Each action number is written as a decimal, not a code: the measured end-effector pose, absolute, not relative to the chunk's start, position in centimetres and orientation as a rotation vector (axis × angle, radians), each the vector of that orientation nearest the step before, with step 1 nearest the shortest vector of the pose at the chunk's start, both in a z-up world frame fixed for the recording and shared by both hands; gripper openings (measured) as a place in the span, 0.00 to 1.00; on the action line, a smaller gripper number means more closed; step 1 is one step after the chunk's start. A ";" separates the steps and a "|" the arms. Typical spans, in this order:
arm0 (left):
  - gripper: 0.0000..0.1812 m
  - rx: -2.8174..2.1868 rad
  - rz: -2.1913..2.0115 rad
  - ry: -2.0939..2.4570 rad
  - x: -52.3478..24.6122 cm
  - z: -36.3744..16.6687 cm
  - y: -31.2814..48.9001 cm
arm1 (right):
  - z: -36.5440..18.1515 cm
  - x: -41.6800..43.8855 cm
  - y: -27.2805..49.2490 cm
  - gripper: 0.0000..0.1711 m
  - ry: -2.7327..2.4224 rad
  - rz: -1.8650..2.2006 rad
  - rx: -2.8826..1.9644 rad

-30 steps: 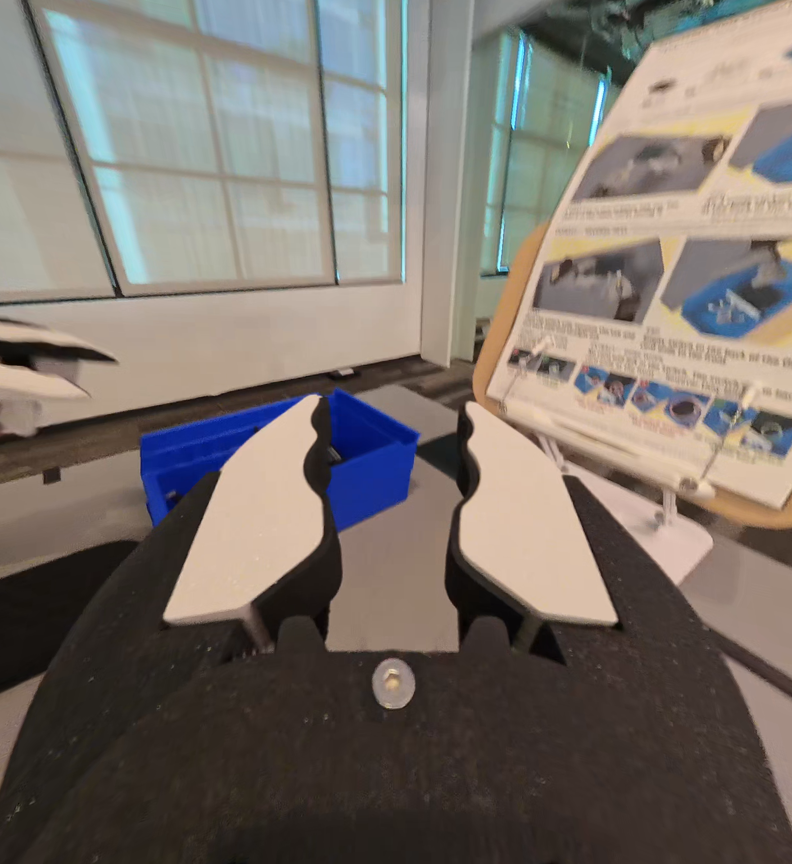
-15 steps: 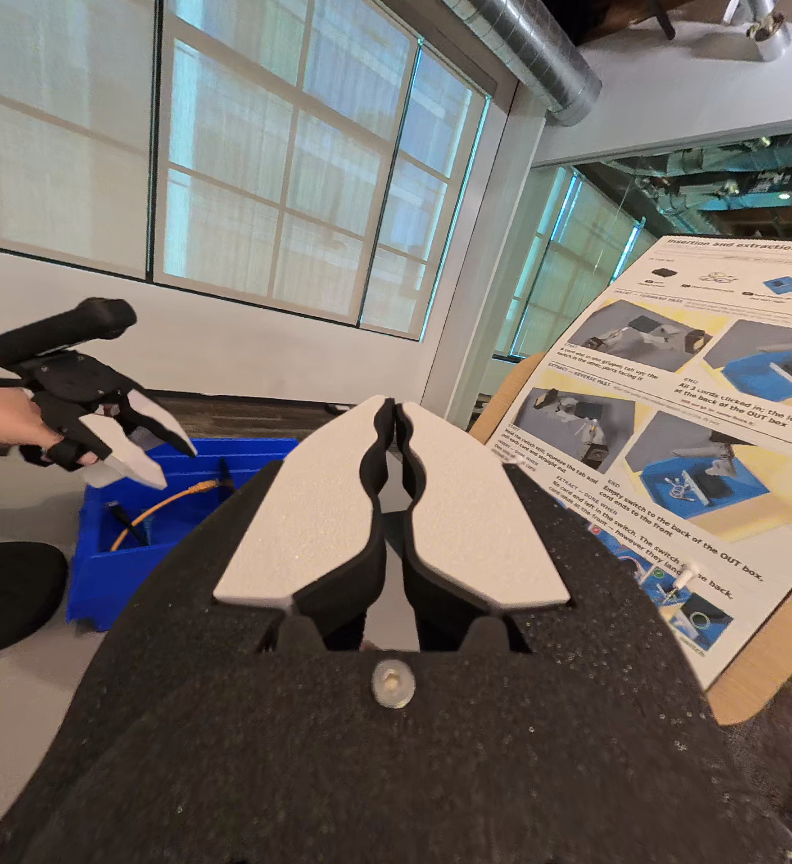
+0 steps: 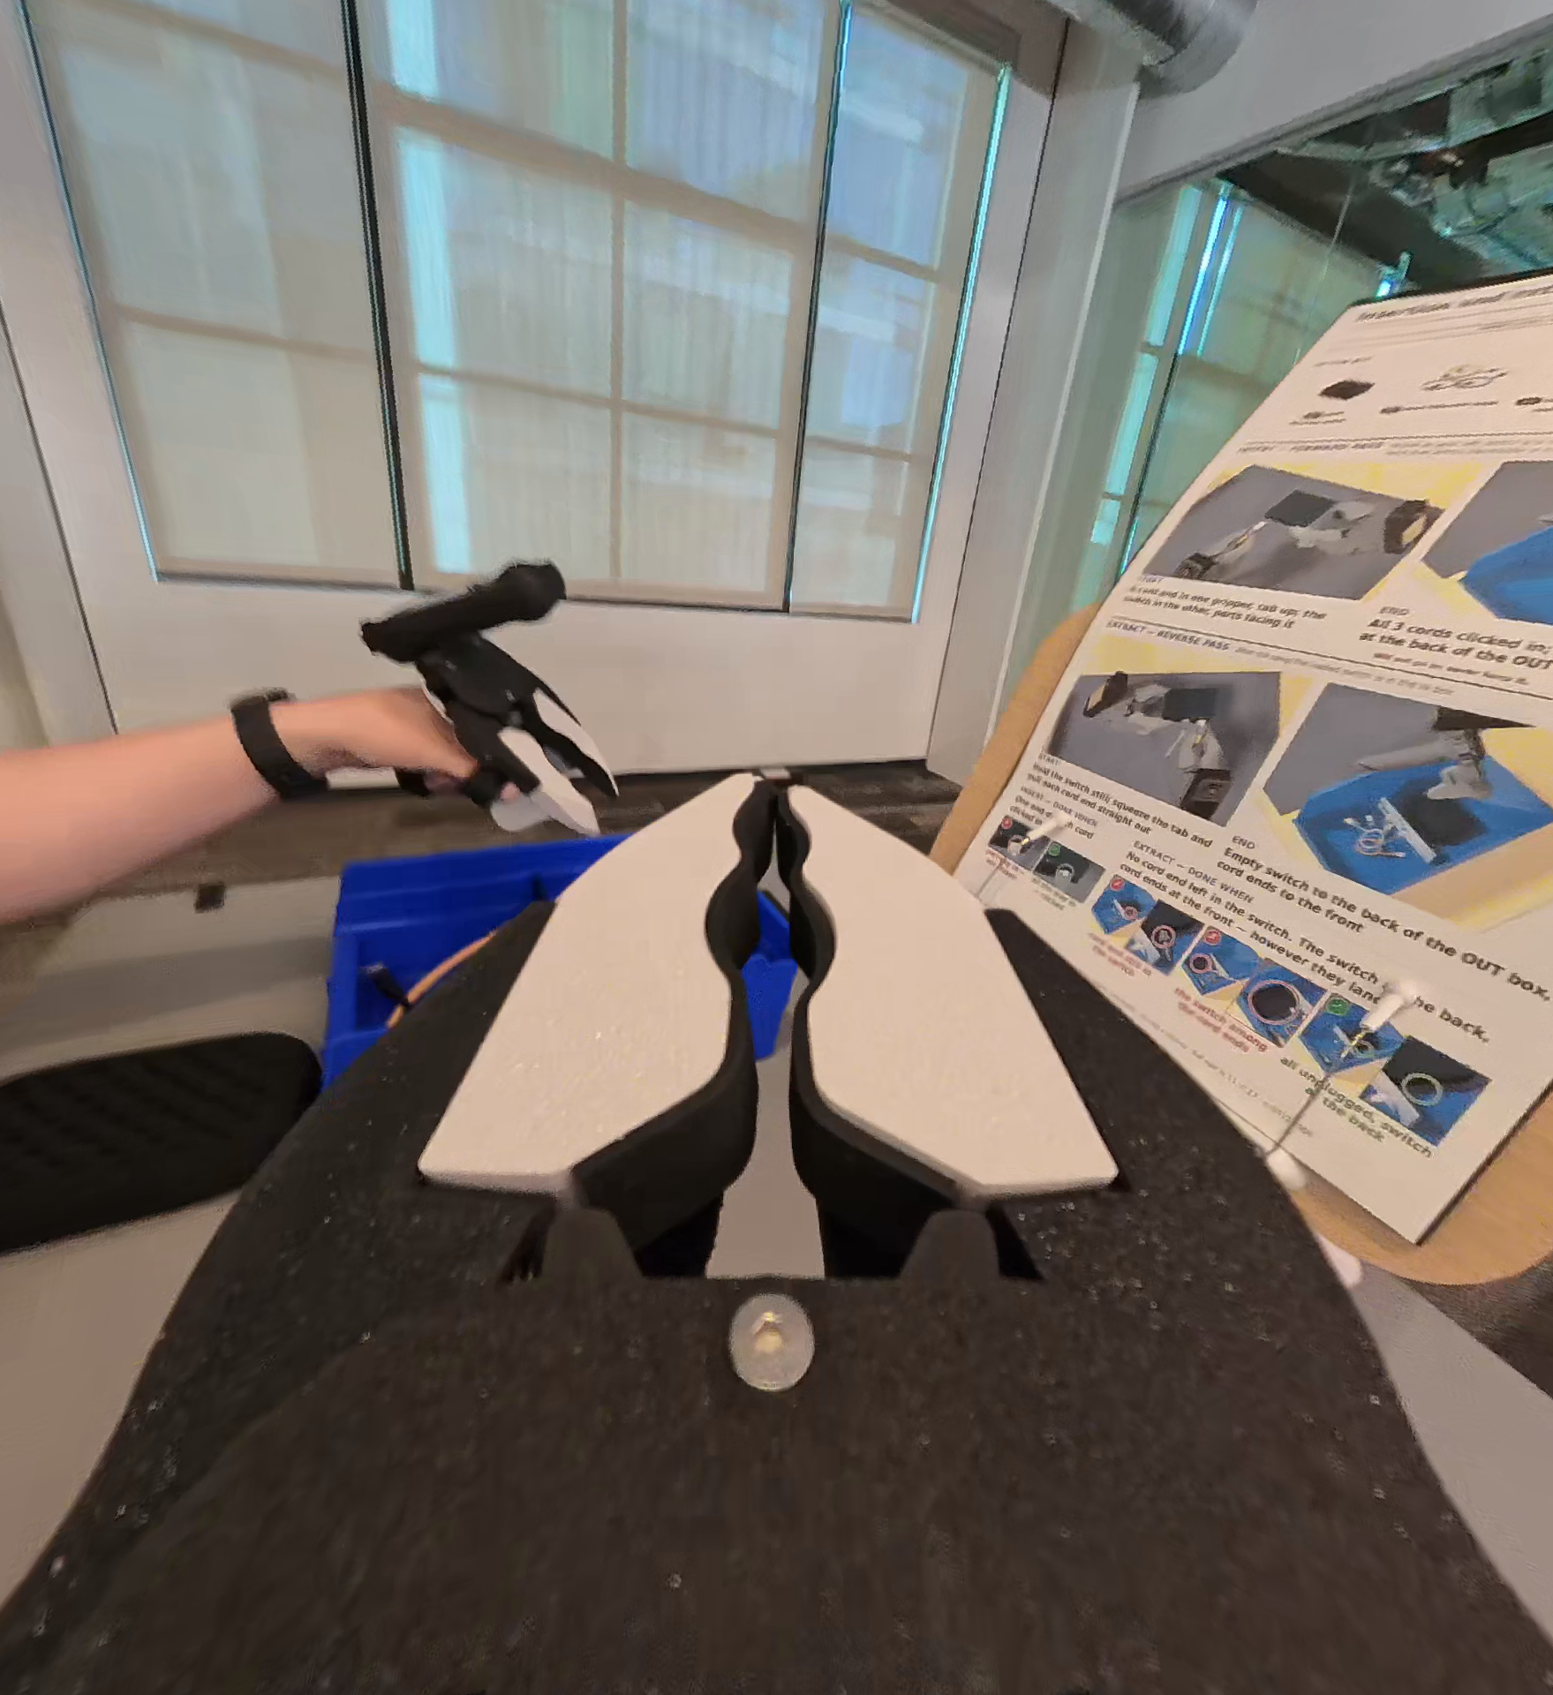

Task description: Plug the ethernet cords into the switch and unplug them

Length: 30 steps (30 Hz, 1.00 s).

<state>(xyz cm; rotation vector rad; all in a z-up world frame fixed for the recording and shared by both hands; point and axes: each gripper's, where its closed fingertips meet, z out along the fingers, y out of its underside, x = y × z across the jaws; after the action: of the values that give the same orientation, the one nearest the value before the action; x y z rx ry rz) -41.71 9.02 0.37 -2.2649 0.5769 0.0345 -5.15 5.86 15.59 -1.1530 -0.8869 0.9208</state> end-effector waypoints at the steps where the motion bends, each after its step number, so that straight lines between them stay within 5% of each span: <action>1: 0.26 -2.273 0.039 0.574 -41.9 0.3 9.3 | 15.9 -4.7 5.9 0.00 -0.858 0.942 -1.142; 18: 0.28 -2.532 0.064 0.554 -43.4 -3.0 10.2 | 15.5 -2.6 3.5 0.00 -1.002 0.588 -1.158; 30: 0.27 -2.359 0.422 1.571 -43.7 -6.2 11.6 | 12.3 -3.4 3.5 0.01 -1.103 0.657 -1.220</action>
<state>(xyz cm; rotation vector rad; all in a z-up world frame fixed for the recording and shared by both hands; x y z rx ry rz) -43.66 11.60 -6.21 -2.3588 1.5715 0.4222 -3.44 3.51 12.30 -1.2203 -1.1031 0.6569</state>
